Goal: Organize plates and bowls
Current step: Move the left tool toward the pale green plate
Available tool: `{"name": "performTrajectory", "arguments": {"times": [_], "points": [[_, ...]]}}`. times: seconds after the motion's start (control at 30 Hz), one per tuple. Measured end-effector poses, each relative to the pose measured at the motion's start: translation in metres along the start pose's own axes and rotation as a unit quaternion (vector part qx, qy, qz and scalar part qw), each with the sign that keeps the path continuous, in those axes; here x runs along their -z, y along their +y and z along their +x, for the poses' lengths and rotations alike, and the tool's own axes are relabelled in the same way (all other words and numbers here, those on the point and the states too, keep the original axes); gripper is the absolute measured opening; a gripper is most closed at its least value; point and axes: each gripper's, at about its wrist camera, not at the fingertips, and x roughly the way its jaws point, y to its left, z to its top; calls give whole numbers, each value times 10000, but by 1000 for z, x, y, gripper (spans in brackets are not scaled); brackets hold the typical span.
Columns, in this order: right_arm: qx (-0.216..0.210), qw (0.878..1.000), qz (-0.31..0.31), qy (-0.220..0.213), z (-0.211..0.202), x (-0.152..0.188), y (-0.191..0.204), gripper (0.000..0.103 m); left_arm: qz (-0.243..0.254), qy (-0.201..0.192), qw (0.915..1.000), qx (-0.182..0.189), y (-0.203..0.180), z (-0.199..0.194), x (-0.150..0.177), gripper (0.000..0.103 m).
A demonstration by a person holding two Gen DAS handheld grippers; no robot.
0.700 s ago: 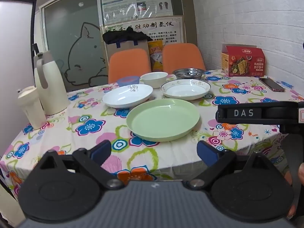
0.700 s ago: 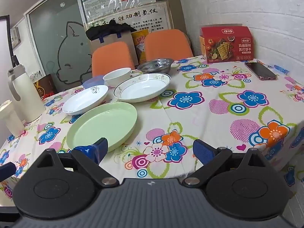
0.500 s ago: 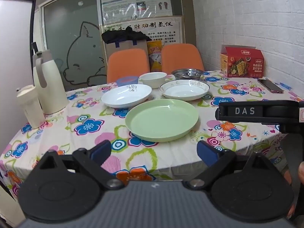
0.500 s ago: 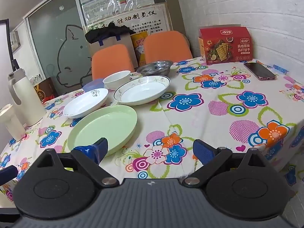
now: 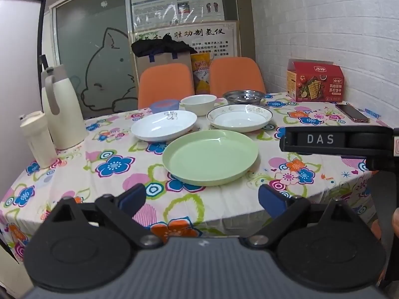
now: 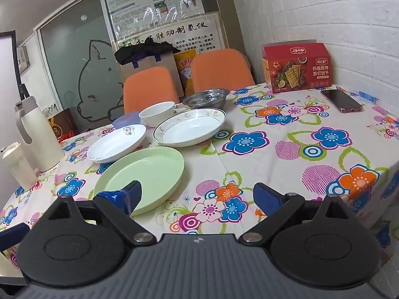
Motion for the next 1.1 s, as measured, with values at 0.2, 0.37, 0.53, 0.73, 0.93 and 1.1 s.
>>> {"name": "performTrajectory", "arguments": {"times": [0.2, 0.37, 0.53, 0.73, 0.93, 1.1], "points": [[-19, 10000, -11, -36, -2, 0, 0, 84, 22, -4, 10000, 45, -1, -1, -1, 96], [-23, 10000, 17, -75, -3, 0, 0, 84, 23, 2, 10000, 56, -1, -1, -1, 96], [-17, 10000, 20, -56, -3, -1, -1, 84, 21, 5, 10000, 56, -1, -1, -1, 96], [-12, 10000, -16, -23, -2, 1, 1, 84, -7, 11, 10000, 65, 0, -1, 0, 96], [-1, 10000, -4, -67, -4, 0, 1, 84, -52, -1, 10000, 57, 2, -2, 0, 96], [11, 10000, -10, -46, -4, -1, 1, 84, -102, 10, 9999, 43, 5, -1, -1, 96]]}}
